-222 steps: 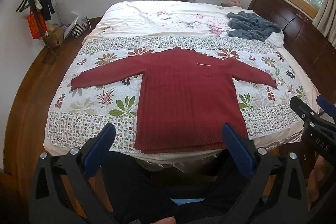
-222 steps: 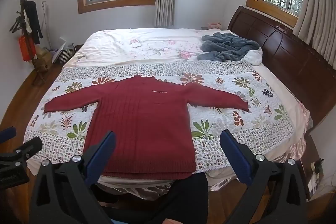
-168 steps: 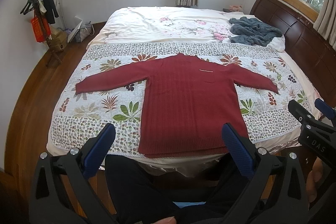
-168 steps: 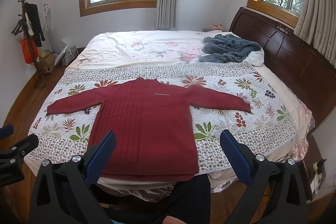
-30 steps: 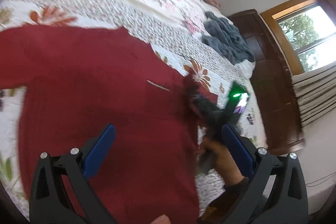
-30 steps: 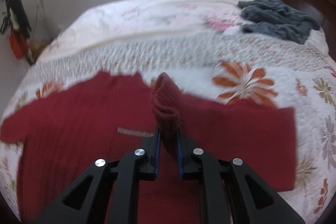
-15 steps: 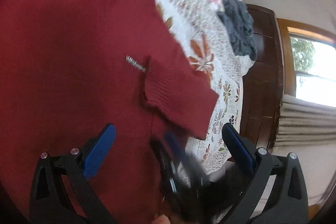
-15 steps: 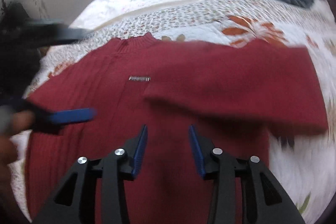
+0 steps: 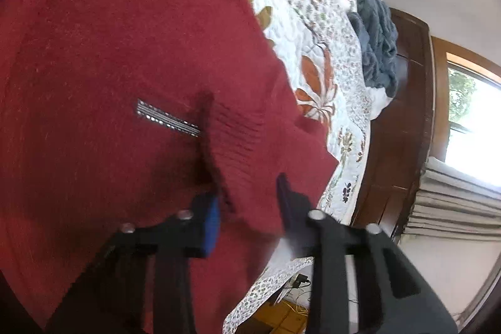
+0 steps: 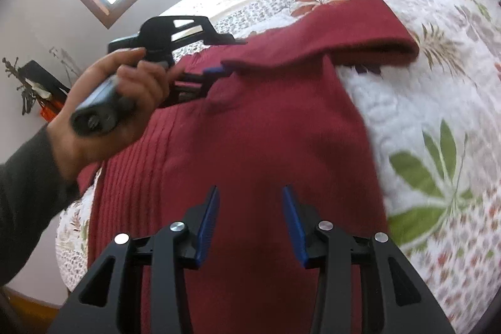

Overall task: Fold small clothes
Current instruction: 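Fold the held sleeve across the sweater body with the right gripper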

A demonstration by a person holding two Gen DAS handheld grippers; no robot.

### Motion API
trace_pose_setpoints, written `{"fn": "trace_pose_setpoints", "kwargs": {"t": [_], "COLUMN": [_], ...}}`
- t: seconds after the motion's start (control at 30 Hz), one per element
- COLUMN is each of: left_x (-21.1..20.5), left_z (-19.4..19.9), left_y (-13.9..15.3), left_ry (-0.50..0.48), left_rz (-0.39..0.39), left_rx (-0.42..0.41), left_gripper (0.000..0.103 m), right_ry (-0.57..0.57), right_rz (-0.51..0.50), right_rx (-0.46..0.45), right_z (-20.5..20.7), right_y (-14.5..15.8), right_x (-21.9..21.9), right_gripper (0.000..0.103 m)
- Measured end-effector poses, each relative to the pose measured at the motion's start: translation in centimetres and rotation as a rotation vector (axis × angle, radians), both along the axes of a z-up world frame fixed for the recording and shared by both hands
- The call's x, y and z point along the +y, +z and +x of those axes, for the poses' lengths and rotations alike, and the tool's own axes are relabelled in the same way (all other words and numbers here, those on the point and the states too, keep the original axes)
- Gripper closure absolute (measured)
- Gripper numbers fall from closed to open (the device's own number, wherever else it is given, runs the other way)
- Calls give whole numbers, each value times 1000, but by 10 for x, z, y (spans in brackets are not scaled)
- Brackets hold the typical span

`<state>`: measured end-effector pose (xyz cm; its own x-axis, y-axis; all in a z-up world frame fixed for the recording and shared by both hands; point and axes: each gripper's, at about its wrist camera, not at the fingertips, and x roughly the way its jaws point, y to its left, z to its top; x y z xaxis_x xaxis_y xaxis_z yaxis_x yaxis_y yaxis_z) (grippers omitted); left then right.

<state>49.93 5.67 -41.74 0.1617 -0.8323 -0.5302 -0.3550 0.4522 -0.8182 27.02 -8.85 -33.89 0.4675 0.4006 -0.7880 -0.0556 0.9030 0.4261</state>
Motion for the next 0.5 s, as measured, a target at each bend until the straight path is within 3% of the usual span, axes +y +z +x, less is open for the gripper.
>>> {"fn": "trace_pose_setpoints", "kwargs": {"t": [0.03,0.2,0.33,0.5], "left_x": [0,18,49,100], "left_z": [1,1,-1,-3], "left_y": [0,30,86,135], "left_ry": [-4,2,0,19], "left_rz": [9,31,71,132], "left_rx": [0,-73,-200,-290], "left_gripper": [96,96,96,96], "right_ry": [-5,-32,-27,-35], "right_rz": [8,26,14,25], "right_rx": [5,14,-8,-14], "right_z": [-4,-14,-15,-12], "right_y": [0,5,14,20], "right_x": [1,-3,-6,-5], "right_gripper": [61,60,60,60]}}
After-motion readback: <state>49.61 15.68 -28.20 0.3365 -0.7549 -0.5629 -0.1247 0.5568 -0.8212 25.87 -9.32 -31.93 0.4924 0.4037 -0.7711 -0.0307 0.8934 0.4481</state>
